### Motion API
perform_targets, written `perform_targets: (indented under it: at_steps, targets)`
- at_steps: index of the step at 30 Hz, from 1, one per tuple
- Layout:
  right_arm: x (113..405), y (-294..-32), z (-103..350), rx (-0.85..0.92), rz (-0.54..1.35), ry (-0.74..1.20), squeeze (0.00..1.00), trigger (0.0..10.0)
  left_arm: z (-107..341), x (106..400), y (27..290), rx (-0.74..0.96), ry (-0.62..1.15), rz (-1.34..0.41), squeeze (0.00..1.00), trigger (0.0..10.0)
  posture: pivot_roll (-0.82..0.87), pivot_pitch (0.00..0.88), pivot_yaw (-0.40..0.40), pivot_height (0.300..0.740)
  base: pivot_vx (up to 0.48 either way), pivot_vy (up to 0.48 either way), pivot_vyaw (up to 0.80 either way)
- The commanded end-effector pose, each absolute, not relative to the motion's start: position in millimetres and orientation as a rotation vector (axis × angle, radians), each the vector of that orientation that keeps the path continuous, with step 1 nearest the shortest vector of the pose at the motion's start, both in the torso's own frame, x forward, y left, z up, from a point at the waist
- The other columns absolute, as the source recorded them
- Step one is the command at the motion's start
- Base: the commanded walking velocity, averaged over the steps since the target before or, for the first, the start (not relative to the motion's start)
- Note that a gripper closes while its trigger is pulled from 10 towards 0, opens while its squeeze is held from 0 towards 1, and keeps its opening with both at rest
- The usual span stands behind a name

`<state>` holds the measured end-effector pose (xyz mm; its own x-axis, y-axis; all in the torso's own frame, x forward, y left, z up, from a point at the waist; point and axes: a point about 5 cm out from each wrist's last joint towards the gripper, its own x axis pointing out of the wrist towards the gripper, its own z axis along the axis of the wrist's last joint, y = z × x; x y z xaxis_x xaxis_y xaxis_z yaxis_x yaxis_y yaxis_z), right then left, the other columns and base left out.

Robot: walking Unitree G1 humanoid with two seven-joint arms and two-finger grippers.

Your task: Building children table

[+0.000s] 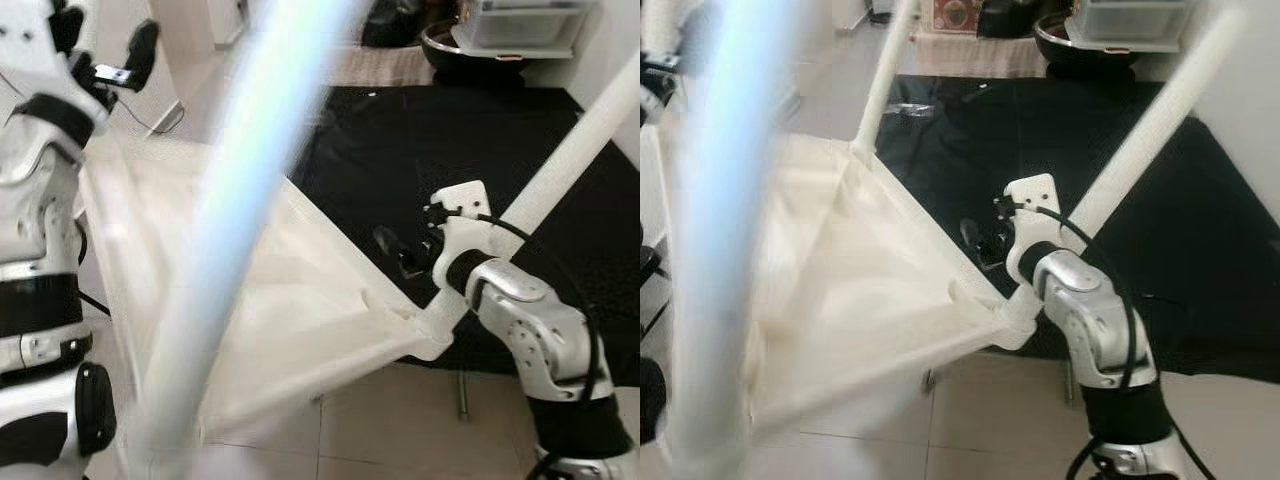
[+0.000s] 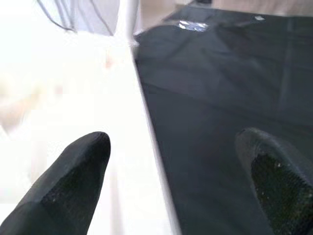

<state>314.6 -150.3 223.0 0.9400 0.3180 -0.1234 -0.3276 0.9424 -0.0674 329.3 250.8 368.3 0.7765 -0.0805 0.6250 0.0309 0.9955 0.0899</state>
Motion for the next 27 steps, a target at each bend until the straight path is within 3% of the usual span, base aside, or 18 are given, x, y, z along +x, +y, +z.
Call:
perform_targets:
  at_steps: [1, 15, 27]
  targets:
    - [316.8, -163.9, 216.8, -0.095, 0.253, 0.159, 0.0, 10.0, 368.1, 324.8, 253.8, 0.071, -0.699, -0.049, 0.0, 10.0, -0.03, 0.079, -0.027, 0.74, 0.0, 0.0, 0.0]
    - [321.8, -191.2, 212.3, -0.12, 0.098, 0.182, 0.0, 10.0, 377.1, 318.1, 257.6, 0.121, -0.723, -0.058, 0.0, 10.0, -0.03, 0.071, -0.023, 0.74, 0.0, 0.0, 0.0]
    - [322.4, -189.7, 213.1, -0.122, 0.089, 0.181, 0.0, 10.0, 362.1, 320.5, 248.1, 0.121, -0.652, -0.121, 0.0, 10.0, -0.02, 0.078, -0.024, 0.74, 0.0, 0.0, 0.0]
